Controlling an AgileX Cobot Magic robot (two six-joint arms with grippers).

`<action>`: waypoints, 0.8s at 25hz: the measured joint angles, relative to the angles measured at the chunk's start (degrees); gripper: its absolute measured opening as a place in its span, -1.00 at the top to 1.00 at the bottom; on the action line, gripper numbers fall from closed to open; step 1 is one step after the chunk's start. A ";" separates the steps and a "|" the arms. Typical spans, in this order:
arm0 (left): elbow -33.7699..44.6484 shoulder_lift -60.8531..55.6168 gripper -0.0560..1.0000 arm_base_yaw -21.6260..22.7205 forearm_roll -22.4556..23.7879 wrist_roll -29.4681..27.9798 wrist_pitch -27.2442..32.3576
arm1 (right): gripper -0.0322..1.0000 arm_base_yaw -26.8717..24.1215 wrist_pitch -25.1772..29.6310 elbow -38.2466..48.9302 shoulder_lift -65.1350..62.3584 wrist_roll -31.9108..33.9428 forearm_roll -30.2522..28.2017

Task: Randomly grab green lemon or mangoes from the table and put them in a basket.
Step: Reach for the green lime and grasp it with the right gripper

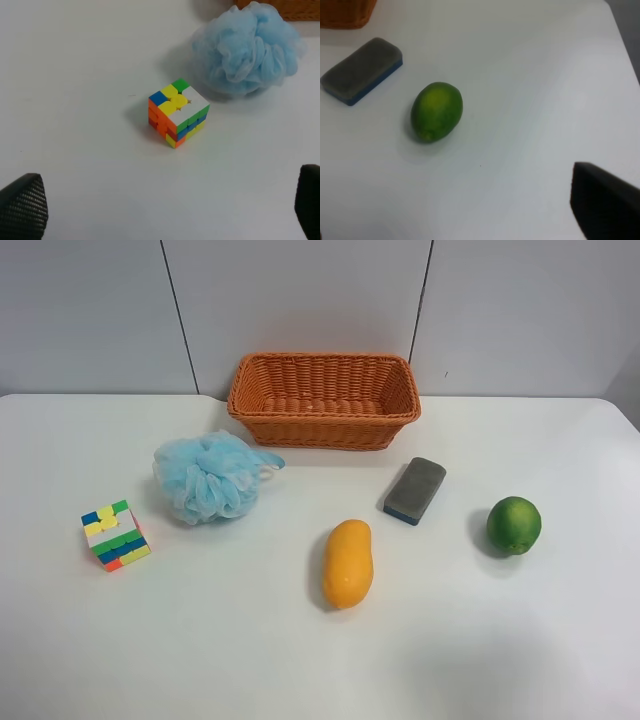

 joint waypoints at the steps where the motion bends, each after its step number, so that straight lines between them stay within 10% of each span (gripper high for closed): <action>1: 0.00 0.00 -0.99 0.00 0.00 0.00 0.00 | -0.99 0.00 0.00 0.00 0.00 0.00 0.00; 20: 0.00 0.00 -0.99 0.00 0.00 0.00 0.00 | -0.99 0.00 0.13 -0.73 0.69 0.37 -0.37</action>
